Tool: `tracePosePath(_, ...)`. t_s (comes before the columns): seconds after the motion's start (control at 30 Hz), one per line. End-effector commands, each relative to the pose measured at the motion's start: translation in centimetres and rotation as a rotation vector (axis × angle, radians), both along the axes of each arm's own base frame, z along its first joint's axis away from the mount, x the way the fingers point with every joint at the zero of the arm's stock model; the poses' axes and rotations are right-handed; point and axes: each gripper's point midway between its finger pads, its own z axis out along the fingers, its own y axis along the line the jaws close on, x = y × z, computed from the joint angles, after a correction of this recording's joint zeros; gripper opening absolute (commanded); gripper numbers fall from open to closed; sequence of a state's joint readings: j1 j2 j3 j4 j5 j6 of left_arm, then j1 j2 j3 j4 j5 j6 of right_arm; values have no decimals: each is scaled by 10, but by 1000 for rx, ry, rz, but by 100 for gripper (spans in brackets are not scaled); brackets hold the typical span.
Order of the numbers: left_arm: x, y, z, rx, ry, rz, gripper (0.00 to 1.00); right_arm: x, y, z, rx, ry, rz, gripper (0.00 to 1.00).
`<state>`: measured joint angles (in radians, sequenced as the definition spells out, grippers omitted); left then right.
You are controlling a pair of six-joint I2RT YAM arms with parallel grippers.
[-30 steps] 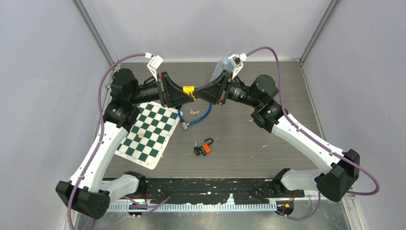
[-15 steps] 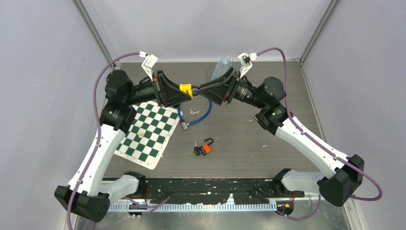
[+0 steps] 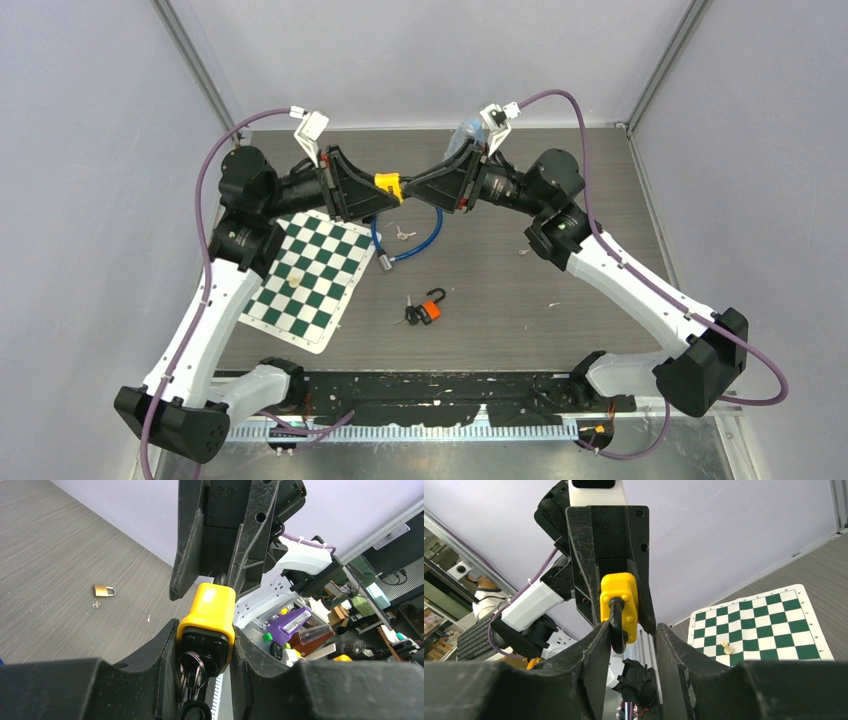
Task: Lock with the key
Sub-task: Lock the lock.
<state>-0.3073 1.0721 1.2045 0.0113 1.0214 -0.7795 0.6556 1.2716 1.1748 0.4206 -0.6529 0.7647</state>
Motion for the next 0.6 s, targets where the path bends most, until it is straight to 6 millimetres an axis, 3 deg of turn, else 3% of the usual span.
tracePosePath(0.0,-3,0,15,-29,-78,-19,0,-5,2,23,28,-56,18,40)
tracePosePath(0.13,-2,-1,13,-36,-67,-22,0,-4,2,29,33,-79,8,35)
tracePosePath(0.2,-2,-1,13,-48,-65,-24,0,-4,0,34,33,-101,-4,26)
tracePosePath(0.23,-3,-1,14,-49,-68,-23,0,-4,-1,35,28,-112,-10,13)
tracePosePath(0.27,-3,-1,14,-50,-71,-20,0,-5,-2,40,31,-123,-12,9)
tracePosePath(0.37,-4,0,20,-58,-88,-16,14,-10,-4,46,32,-143,-8,5)
tracePosePath(0.47,-7,1,26,-68,-110,-16,42,-10,-7,47,26,-152,-27,5)
tracePosePath(0.57,-8,1,29,-73,-128,-18,60,-11,-15,57,28,-199,-70,5)
